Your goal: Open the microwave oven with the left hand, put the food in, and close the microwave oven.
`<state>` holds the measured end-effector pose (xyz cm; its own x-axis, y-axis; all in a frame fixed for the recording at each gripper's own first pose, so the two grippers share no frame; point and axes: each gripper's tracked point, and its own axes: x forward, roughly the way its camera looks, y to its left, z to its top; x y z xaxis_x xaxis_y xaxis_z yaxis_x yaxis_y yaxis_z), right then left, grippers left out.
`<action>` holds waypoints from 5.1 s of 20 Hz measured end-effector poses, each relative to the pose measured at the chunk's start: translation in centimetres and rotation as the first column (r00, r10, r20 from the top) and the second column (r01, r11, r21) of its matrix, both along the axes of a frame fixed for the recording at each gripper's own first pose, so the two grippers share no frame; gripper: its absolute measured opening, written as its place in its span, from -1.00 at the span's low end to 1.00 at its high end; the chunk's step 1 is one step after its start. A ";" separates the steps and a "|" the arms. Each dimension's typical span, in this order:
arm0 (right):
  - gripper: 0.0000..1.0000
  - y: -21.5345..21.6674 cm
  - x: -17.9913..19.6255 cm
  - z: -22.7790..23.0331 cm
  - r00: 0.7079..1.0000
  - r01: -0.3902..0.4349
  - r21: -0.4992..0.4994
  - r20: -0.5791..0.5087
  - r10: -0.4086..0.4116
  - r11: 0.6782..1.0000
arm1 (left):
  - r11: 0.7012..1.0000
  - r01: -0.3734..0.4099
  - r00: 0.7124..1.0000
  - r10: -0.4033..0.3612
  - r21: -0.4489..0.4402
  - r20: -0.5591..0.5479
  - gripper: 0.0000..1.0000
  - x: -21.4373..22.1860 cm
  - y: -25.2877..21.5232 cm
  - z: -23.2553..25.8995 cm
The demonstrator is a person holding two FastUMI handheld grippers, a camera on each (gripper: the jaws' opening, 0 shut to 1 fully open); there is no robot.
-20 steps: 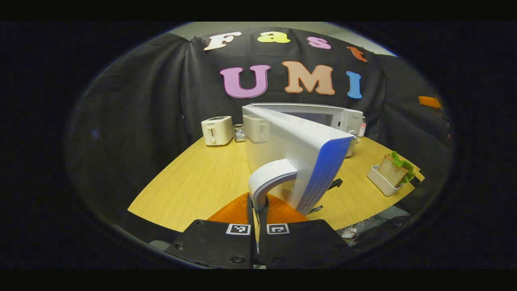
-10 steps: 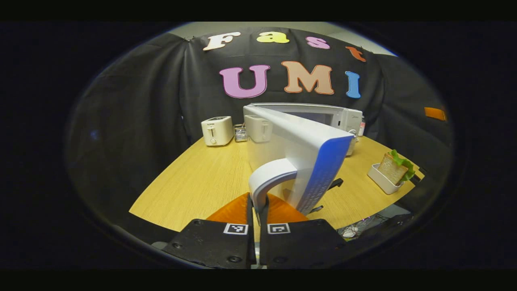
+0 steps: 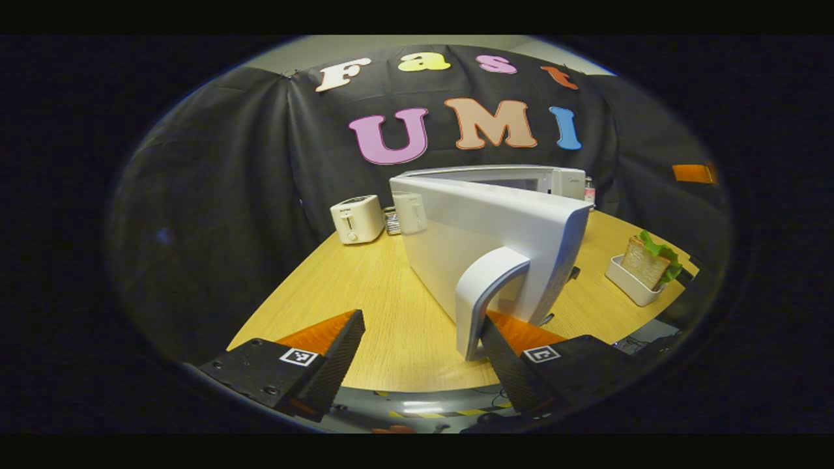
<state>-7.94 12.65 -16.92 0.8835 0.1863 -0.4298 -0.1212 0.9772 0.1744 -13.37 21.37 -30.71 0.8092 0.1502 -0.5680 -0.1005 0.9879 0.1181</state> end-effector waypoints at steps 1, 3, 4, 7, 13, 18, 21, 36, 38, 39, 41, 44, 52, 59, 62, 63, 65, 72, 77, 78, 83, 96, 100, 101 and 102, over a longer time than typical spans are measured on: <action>0.96 0.1 0.1 -0.3 1.000 -0.004 0.003 -0.002 0.004 1.000 | 1.000 -0.008 1.000 0.008 -0.003 -0.004 0.97 -0.2 -0.1 0.0; 0.96 0.5 0.2 -1.2 1.000 -0.021 0.001 -0.011 0.021 1.000 | 1.000 -0.010 1.000 0.010 -0.011 -0.015 0.97 -1.0 -0.3 0.2; 0.99 0.8 0.3 -1.8 0.999 -0.033 -0.002 -0.022 0.033 0.999 | 1.000 -0.001 0.999 0.001 -0.018 -0.037 0.96 -1.6 -0.6 0.1; 0.99 1.4 0.1 -3.7 0.997 -0.059 -0.002 -0.054 0.059 0.998 | 1.000 0.005 0.999 -0.005 -0.001 -0.053 0.97 -3.5 -0.3 1.8; 1.00 2.7 -0.5 -10.2 0.977 -0.107 0.005 -0.186 0.106 0.994 | 0.993 -0.099 0.991 0.104 -0.063 0.081 1.00 -3.3 0.6 9.2; 0.97 3.6 -2.0 -17.4 0.915 -0.158 -0.002 -0.377 0.146 0.987 | 0.964 -0.191 0.967 0.217 -0.185 0.132 0.96 -2.6 0.6 11.5; 0.96 3.3 -1.8 -19.7 0.895 -0.155 -0.023 -0.427 0.130 0.988 | 0.966 -0.188 0.963 0.217 -0.179 0.158 0.94 -2.2 0.7 12.6; -0.31 4.2 -1.7 -21.5 0.853 -0.182 -0.015 -0.500 0.150 0.983 | 0.948 -0.095 0.945 0.183 -0.305 0.272 0.92 3.2 -2.4 17.7; -0.24 4.0 -1.5 -21.5 0.856 -0.157 -0.021 -0.501 0.126 0.987 | 0.927 -0.069 0.932 0.191 -0.368 0.309 0.92 4.3 -3.7 19.1; -0.24 3.9 -1.5 -21.4 0.859 -0.149 -0.031 -0.500 0.114 0.988 | 0.923 -0.061 0.927 0.193 -0.379 0.322 0.92 4.6 -3.7 19.5; -0.24 3.4 -1.4 -21.0 0.867 -0.128 -0.050 -0.490 0.087 0.991 | 0.920 -0.044 0.920 0.190 -0.390 0.343 0.92 5.2 -4.1 20.4; -0.34 3.5 -0.6 -19.4 0.878 -0.109 -0.016 -0.471 0.089 0.994 | 0.913 -0.018 0.917 0.178 -0.407 0.358 0.92 5.6 -4.7 21.2; -0.24 6.0 2.5 -16.0 0.906 -0.104 0.067 -0.406 0.122 0.992 | 0.920 0.003 0.897 0.170 -0.391 0.408 0.86 6.7 -5.2 22.7; -0.25 12.2 5.7 -12.9 0.924 -0.084 0.280 -0.338 0.180 0.956 | 0.942 0.028 0.896 0.125 -0.334 0.427 0.86 6.6 -5.6 23.5; -0.25 14.3 7.0 -12.7 0.918 -0.076 0.308 -0.348 0.187 0.948 | 0.936 0.004 0.898 0.150 -0.351 0.413 0.92 6.4 -5.3 23.3; -0.26 15.1 7.4 -12.7 0.918 -0.075 0.318 -0.348 0.190 0.945 | 0.935 -0.003 0.900 0.158 -0.355 0.407 0.92 6.3 -5.2 23.1; -0.26 16.7 8.4 -12.7 0.920 -0.069 0.337 -0.342 0.190 0.939 | 0.931 -0.001 0.909 0.153 -0.365 0.388 0.92 6.1 -5.6 22.7; -0.34 24.1 13.3 -13.7 0.944 0.041 0.465 -0.308 0.118 0.884 | 0.950 0.023 0.927 0.097 -0.312 0.363 0.86 5.8 -5.6 22.6; -0.25 28.8 17.5 -13.2 0.962 0.103 0.546 -0.267 0.056 0.831 | 0.968 0.018 0.918 0.084 -0.251 0.388 0.86 4.6 -5.4 24.2; -0.25 29.5 18.3 -13.5 0.963 0.117 0.557 -0.268 0.044 0.822 | 0.971 0.012 0.920 0.083 -0.239 0.384 0.88 4.2 -5.3 24.0; -0.26 31.3 22.0 -15.6 0.970 0.164 0.551 -0.242 -0.031 0.818 | 0.960 -0.008 0.925 0.113 -0.281 0.362 0.91 3.6 -5.0 23.4; -0.26 32.7 27.4 -19.8 0.923 0.365 0.604 -0.335 -0.190 0.709 | 0.961 -0.042 0.938 0.132 -0.275 0.320 0.86 2.7 -2.4 21.8; -0.26 32.6 28.5 -20.3 0.933 0.347 0.600 -0.303 -0.196 0.721 | 0.965 -0.061 0.942 0.141 -0.257 0.304 0.87 2.0 -1.5 20.9; -0.37 32.4 28.7 -20.4 0.931 0.352 0.594 -0.300 -0.207 0.723 | 0.961 -0.067 0.943 0.149 -0.267 0.297 0.86 2.0 -1.5 20.5; -0.37 32.2 28.9 -20.6 0.932 0.352 0.591 -0.292 -0.215 0.726 | 0.958 -0.074 0.945 0.156 -0.277 0.287 0.87 1.9 -1.5 20.2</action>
<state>20.92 44.83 -37.53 0.8528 0.2262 -0.4707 0.2460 0.6212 0.7440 -11.49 19.92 -10.47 0.9343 0.1332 -0.3307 -0.2054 0.9593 -0.1939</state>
